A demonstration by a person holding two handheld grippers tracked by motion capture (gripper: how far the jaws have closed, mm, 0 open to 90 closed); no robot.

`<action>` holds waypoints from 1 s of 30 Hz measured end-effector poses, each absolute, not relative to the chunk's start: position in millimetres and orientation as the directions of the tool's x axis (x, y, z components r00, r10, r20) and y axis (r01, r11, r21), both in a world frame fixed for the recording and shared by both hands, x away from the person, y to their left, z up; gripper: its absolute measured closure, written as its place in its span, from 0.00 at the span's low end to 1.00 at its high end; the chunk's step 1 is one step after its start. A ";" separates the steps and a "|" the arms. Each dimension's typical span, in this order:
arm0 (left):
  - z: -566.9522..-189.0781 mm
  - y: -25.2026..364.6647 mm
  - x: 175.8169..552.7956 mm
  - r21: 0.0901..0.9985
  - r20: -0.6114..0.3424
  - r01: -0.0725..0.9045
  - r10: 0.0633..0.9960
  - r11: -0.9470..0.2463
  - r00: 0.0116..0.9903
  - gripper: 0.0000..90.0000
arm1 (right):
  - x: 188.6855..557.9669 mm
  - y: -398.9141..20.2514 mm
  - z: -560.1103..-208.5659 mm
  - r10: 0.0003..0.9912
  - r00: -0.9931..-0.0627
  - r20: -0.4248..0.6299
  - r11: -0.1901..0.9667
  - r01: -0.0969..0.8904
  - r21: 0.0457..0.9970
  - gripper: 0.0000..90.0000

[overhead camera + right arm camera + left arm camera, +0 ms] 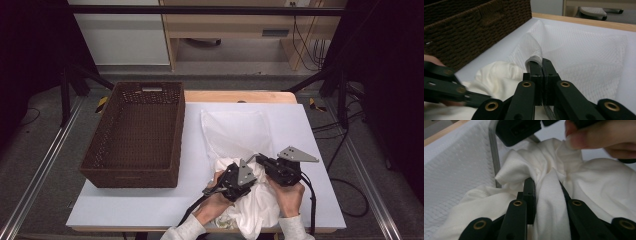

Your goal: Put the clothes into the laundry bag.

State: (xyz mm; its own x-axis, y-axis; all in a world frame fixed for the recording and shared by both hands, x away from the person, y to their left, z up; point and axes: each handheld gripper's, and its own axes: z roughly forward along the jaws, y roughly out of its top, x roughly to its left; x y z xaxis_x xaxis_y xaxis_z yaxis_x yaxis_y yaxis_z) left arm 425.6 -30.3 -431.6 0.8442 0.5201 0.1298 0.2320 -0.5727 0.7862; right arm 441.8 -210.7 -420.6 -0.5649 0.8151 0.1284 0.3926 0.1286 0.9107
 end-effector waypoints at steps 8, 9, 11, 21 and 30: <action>-444.7 -39.2 449.7 0.740 0.172 0.297 0.597 -0.604 0.783 0.80 | 434.4 -208.8 -416.0 0.805 -0.583 0.113 0.145 0.379 0.914 0.99; -445.0 -38.2 450.2 0.745 0.163 0.298 0.597 -0.596 0.785 0.77 | 432.8 -209.8 -416.4 0.810 -0.577 0.108 0.151 0.382 0.912 0.99; -445.5 -34.4 449.1 0.767 0.149 0.292 0.602 -0.571 0.785 0.70 | 431.5 -213.1 -417.5 0.817 -0.567 0.104 0.155 0.390 0.908 0.99; -425.5 17.1 430.0 0.803 0.061 0.332 0.622 -0.495 0.781 0.25 | 429.3 -220.3 -422.3 0.818 -0.564 0.116 0.151 0.403 0.903 0.99; -449.9 20.7 433.5 0.810 -0.041 0.377 0.598 -0.449 0.800 0.60 | 430.6 -212.9 -427.5 0.817 -0.566 0.106 0.174 0.417 0.892 0.99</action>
State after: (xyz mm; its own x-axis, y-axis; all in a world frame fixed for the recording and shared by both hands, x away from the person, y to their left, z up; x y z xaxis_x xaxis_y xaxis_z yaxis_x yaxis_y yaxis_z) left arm 433.5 20.7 -449.9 0.8003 0.5982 -0.0414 0.3774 -0.4489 0.8100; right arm 430.6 -212.9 -427.5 -0.5665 0.8172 0.1059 0.4173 0.1736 0.8920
